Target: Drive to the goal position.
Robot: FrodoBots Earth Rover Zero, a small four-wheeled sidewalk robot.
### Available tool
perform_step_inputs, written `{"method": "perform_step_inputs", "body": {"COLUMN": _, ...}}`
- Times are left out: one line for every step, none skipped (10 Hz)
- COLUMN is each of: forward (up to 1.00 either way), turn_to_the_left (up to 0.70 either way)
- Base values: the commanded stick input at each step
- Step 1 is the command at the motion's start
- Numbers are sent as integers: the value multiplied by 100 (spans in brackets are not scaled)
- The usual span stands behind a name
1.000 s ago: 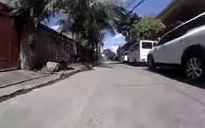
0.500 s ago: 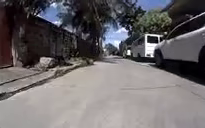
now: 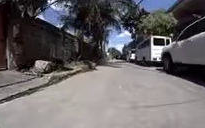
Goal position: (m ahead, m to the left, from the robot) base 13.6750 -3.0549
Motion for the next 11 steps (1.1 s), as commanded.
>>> {"method": "perform_step_inputs", "body": {"forward": 100, "turn_to_the_left": 2}}
{"method": "perform_step_inputs", "body": {"forward": 100, "turn_to_the_left": 0}}
{"method": "perform_step_inputs", "body": {"forward": 100, "turn_to_the_left": 0}}
{"method": "perform_step_inputs", "body": {"forward": 100, "turn_to_the_left": 1}}
{"method": "perform_step_inputs", "body": {"forward": 100, "turn_to_the_left": 1}}
{"method": "perform_step_inputs", "body": {"forward": 100, "turn_to_the_left": 0}}
{"method": "perform_step_inputs", "body": {"forward": 100, "turn_to_the_left": 0}}
{"method": "perform_step_inputs", "body": {"forward": 100, "turn_to_the_left": 1}}
{"method": "perform_step_inputs", "body": {"forward": 100, "turn_to_the_left": 2}}
{"method": "perform_step_inputs", "body": {"forward": 100, "turn_to_the_left": 0}}
{"method": "perform_step_inputs", "body": {"forward": 100, "turn_to_the_left": 1}}
